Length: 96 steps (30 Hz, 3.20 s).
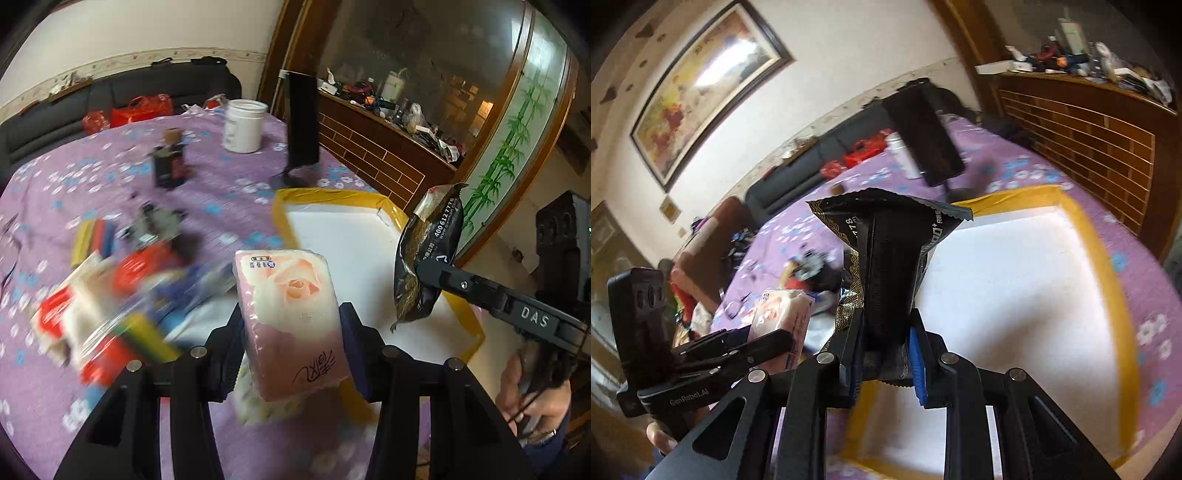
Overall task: Organize soft objects
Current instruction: 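Lower the tissue pack and black bag into the yellow tray and open both grippers, then grasp the blue sock wrapped in red plastic with the left gripper, then grasp the white cloth with the right gripper while the left holds the sock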
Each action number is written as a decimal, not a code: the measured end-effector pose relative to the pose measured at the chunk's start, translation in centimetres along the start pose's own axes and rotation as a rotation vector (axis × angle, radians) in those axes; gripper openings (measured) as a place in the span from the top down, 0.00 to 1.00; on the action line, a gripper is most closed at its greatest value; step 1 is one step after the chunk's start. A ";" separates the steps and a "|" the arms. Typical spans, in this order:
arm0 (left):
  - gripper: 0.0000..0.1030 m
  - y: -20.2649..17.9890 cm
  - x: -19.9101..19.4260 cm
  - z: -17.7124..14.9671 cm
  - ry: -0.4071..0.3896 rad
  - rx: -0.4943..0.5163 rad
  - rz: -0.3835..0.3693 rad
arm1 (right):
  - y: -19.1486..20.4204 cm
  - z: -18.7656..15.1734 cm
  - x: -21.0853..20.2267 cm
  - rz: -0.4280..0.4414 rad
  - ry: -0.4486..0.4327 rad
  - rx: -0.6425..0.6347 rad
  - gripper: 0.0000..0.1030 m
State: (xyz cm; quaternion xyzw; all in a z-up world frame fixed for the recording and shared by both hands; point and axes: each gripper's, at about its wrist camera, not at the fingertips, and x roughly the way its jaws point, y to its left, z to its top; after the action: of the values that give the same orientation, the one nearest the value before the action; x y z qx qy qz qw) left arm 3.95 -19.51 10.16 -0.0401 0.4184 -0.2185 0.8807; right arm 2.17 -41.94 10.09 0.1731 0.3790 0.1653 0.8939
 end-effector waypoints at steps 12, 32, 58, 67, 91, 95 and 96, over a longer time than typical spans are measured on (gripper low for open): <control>0.54 -6.4 12.8 5.4 0.103 0.070 0.040 | -8.2 5.5 4.8 -0.210 0.126 -0.002 0.77; 0.23 -4.7 16.4 7.2 0.149 -0.061 -0.026 | -10.1 7.1 5.6 -0.223 0.063 0.048 0.76; 0.20 3.1 -3.9 -3.9 -0.034 0.001 0.032 | 7.4 -3.7 -0.8 0.070 -0.092 -0.163 0.27; 0.17 12.8 -5.7 -8.0 -0.001 -0.175 0.195 | 9.4 -6.1 2.0 0.126 -0.010 -0.168 0.27; 0.73 15.6 -8.1 -12.8 0.040 -0.220 0.162 | 13.3 -9.5 6.8 0.064 0.166 -0.301 0.27; 0.73 17.2 -8.9 -14.1 0.037 -0.269 0.189 | 15.2 -9.5 8.6 0.054 0.194 -0.351 0.26; 0.73 17.5 -9.0 -14.3 0.034 -0.278 0.187 | 15.5 -9.5 8.8 0.051 0.198 -0.359 0.24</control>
State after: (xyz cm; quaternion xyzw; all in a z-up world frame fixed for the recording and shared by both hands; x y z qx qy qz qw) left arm -5.68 1.64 3.00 -0.1189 0.4614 -0.0763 0.8758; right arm -1.55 -22.73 5.11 0.0032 0.4249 0.2690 0.8644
